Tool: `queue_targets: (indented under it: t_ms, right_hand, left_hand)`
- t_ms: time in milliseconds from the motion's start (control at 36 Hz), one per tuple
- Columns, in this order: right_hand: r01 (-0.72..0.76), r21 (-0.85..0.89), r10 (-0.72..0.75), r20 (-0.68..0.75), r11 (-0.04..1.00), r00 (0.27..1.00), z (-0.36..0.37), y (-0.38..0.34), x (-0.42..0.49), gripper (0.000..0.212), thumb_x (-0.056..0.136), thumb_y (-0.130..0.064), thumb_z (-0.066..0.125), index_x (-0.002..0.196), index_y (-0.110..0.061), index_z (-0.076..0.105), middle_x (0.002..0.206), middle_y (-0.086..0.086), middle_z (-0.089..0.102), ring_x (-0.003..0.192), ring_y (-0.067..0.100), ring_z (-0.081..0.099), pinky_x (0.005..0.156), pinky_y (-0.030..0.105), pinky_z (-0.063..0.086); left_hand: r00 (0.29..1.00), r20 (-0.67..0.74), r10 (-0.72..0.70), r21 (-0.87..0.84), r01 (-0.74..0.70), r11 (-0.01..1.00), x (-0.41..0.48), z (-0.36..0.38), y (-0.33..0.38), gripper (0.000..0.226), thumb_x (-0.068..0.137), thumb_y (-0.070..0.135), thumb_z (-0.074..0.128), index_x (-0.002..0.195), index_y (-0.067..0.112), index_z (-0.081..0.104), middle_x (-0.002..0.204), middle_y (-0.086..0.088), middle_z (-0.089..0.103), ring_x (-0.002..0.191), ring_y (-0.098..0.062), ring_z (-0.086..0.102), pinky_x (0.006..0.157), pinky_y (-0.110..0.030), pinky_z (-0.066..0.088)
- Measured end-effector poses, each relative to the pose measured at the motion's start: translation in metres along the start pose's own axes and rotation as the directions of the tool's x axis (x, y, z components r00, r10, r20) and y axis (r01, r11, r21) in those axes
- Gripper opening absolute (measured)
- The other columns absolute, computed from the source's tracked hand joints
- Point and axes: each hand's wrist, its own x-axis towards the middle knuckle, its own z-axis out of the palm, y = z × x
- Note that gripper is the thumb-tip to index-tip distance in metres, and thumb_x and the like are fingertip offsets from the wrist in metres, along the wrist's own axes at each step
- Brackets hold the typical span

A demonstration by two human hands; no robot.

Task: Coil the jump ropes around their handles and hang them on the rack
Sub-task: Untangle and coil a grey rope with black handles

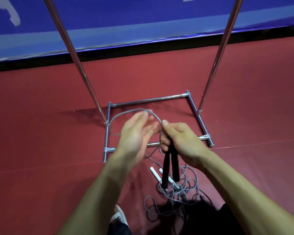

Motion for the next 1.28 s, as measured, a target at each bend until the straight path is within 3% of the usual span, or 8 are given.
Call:
queue_targets:
  t_ms: [111, 194, 278, 472, 722, 917, 1056, 1278]
  right_hand:
    - [-0.034, 0.296, 0.078, -0.138, 0.955, 0.987, -0.009, -0.004, 0.008, 0.043, 0.106, -0.032, 0.036, 0.094, 0.0, 0.062, 0.053, -0.002, 0.033, 0.045, 0.012, 0.033, 0.054, 0.027, 0.032]
    - [-0.017, 0.411, 0.094, -0.17, 0.912, 0.981, -0.015, -0.012, 0.011, 0.04, 0.106, -0.032, 0.036, 0.102, -0.002, 0.062, 0.055, -0.003, 0.038, 0.047, 0.011, 0.034, 0.052, 0.026, 0.034]
    - [-0.023, 0.471, 0.103, -0.146, 0.882, 0.984, -0.015, -0.016, 0.01, 0.038, 0.106, -0.031, 0.036, 0.109, -0.001, 0.06, 0.06, 0.0, 0.044, 0.051, 0.012, 0.039, 0.05, 0.024, 0.036]
    - [0.023, 0.4, 0.048, -0.167, 0.916, 0.985, -0.012, -0.014, 0.01, 0.038, 0.106, -0.027, 0.036, 0.107, 0.0, 0.063, 0.068, 0.003, 0.057, 0.062, 0.015, 0.056, 0.061, 0.024, 0.048]
    - [-0.004, 0.03, 0.008, -0.126, 1.0, 0.992, -0.008, -0.009, 0.002, 0.039, 0.105, -0.031, 0.035, 0.1, -0.015, 0.07, 0.088, 0.0, 0.072, 0.081, 0.006, 0.061, 0.084, 0.023, 0.049]
    - [-0.086, 0.099, 0.093, -0.073, 0.991, 0.993, -0.002, -0.013, -0.005, 0.041, 0.104, -0.038, 0.037, 0.109, -0.013, 0.068, 0.098, 0.008, 0.069, 0.077, 0.018, 0.054, 0.052, 0.025, 0.051]
    - [-0.169, 0.003, 0.169, -0.037, 0.986, 0.985, -0.015, -0.011, -0.004, 0.057, 0.089, -0.061, 0.045, 0.109, -0.015, 0.07, 0.106, 0.01, 0.073, 0.093, 0.023, 0.069, 0.087, 0.043, 0.054]
    - [0.025, -0.223, 0.016, 0.182, 0.975, 0.983, -0.01, -0.002, -0.021, 0.027, 0.104, -0.021, 0.045, 0.126, -0.028, 0.059, 0.097, 0.012, 0.066, 0.069, 0.018, 0.059, 0.068, 0.04, 0.053]
  left_hand:
    - [0.998, 0.058, -0.028, 0.488, -0.003, 0.873, -0.013, -0.007, -0.023, 0.005, 0.099, 0.021, 0.052, 0.1, 0.024, 0.056, 0.101, 0.0, 0.058, 0.089, -0.013, 0.055, 0.087, -0.032, 0.047]
    - [0.942, 0.2, -0.27, 0.503, 0.138, 0.853, -0.026, -0.005, -0.028, 0.014, 0.101, 0.019, 0.047, 0.09, 0.017, 0.056, 0.083, -0.001, 0.058, 0.067, -0.009, 0.058, 0.068, -0.019, 0.047]
    - [0.942, 0.242, -0.235, 0.549, 0.066, 0.833, -0.028, -0.003, -0.035, 0.018, 0.1, 0.015, 0.052, 0.082, 0.016, 0.058, 0.076, -0.007, 0.058, 0.065, -0.016, 0.053, 0.068, -0.03, 0.046]
    - [0.958, 0.242, -0.154, 0.428, 0.036, 0.903, -0.033, 0.005, -0.035, 0.048, 0.084, 0.039, 0.056, 0.091, -0.008, 0.058, 0.08, -0.01, 0.051, 0.077, -0.02, 0.045, 0.072, -0.037, 0.035]
    - [0.964, 0.224, -0.14, 0.386, 0.045, 0.922, -0.039, 0.013, -0.05, 0.024, 0.093, 0.015, 0.062, 0.075, 0.025, 0.074, 0.081, -0.006, 0.07, 0.08, -0.02, 0.065, 0.088, -0.057, 0.051]
    - [0.974, 0.223, -0.039, 0.408, -0.057, 0.911, -0.039, 0.012, -0.051, 0.013, 0.088, 0.012, 0.066, 0.08, 0.02, 0.073, 0.08, -0.004, 0.072, 0.078, -0.023, 0.069, 0.075, -0.042, 0.058]
    - [0.987, 0.14, -0.075, 0.142, 0.055, 0.988, -0.031, 0.01, -0.033, 0.013, 0.095, 0.005, 0.055, 0.099, 0.003, 0.068, 0.093, -0.019, 0.07, 0.087, -0.033, 0.067, 0.084, -0.049, 0.057]
    - [1.0, 0.018, -0.022, -0.014, 0.022, 1.0, -0.02, 0.001, -0.021, 0.016, 0.095, 0.015, 0.054, 0.087, 0.007, 0.065, 0.072, -0.013, 0.06, 0.055, -0.022, 0.054, 0.04, -0.027, 0.04]
